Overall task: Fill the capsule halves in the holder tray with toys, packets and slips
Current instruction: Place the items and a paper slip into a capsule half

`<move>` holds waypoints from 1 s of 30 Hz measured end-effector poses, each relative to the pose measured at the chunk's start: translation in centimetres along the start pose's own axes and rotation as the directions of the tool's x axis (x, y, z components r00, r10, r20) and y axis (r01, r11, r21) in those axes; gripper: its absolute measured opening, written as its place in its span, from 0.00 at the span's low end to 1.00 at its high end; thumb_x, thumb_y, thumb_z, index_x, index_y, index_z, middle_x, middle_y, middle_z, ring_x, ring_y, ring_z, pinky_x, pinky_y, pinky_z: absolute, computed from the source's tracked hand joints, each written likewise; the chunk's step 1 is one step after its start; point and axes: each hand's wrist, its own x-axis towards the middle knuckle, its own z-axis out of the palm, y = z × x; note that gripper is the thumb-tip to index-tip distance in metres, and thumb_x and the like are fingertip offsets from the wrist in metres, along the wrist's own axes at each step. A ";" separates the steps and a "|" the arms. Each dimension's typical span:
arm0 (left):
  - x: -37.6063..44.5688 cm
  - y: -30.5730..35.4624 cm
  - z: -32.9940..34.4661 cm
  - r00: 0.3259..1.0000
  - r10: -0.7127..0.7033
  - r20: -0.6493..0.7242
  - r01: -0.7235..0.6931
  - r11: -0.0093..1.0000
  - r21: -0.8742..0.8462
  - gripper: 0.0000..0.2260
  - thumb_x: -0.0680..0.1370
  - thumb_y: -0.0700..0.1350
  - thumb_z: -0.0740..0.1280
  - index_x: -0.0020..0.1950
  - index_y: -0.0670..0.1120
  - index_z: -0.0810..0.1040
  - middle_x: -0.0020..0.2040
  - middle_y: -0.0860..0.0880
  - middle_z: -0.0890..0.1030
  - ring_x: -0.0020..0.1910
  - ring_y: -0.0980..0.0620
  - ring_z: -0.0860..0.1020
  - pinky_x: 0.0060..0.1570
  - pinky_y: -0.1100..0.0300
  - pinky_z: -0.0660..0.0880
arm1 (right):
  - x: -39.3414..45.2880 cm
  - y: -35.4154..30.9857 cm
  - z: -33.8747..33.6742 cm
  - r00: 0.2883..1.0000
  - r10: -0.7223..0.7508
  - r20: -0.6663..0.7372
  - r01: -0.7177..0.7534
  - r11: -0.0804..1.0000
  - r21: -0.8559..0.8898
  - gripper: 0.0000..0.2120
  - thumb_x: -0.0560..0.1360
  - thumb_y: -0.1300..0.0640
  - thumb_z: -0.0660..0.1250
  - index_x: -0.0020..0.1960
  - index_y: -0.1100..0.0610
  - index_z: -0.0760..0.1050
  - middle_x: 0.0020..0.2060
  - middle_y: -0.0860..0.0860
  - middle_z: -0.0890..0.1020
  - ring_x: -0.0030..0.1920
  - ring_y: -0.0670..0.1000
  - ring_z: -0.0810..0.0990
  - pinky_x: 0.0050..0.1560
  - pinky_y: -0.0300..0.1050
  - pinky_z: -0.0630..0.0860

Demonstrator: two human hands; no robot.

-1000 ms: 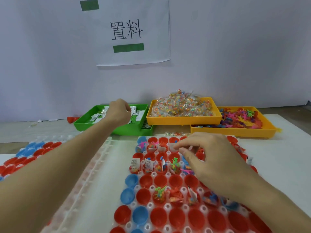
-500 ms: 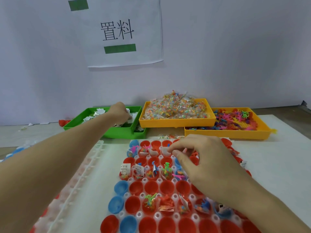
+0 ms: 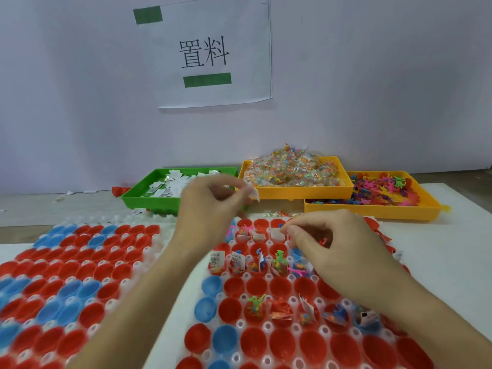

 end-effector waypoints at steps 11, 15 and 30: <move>-7.0 -1.1 -0.4 0.995 -0.016 0.097 0.050 0.931 -0.361 0.04 0.69 0.36 0.76 0.40 0.44 0.86 0.35 0.47 0.86 0.33 0.54 0.83 0.34 0.67 0.76 | -0.5 -1.7 1.2 0.941 0.206 0.270 -0.295 0.890 0.349 0.08 0.76 0.48 0.67 0.53 0.49 0.81 0.40 0.47 0.87 0.41 0.45 0.86 0.36 0.34 0.79; -7.6 -1.0 -0.4 0.988 -0.032 0.151 0.098 0.885 -0.455 0.07 0.67 0.43 0.75 0.44 0.47 0.86 0.36 0.45 0.85 0.33 0.53 0.83 0.35 0.66 0.76 | -0.6 -2.0 1.5 0.944 0.204 0.259 -0.293 0.878 0.379 0.05 0.75 0.54 0.71 0.50 0.51 0.84 0.37 0.50 0.87 0.39 0.46 0.86 0.36 0.35 0.79; -7.6 -1.2 -1.2 0.972 -0.089 0.219 0.158 0.933 -0.323 0.04 0.71 0.35 0.76 0.40 0.43 0.84 0.36 0.48 0.84 0.36 0.54 0.81 0.40 0.63 0.78 | -0.9 -1.8 2.6 0.991 0.113 0.072 -0.129 0.952 0.277 0.03 0.75 0.56 0.72 0.43 0.50 0.83 0.33 0.46 0.85 0.34 0.45 0.84 0.37 0.34 0.78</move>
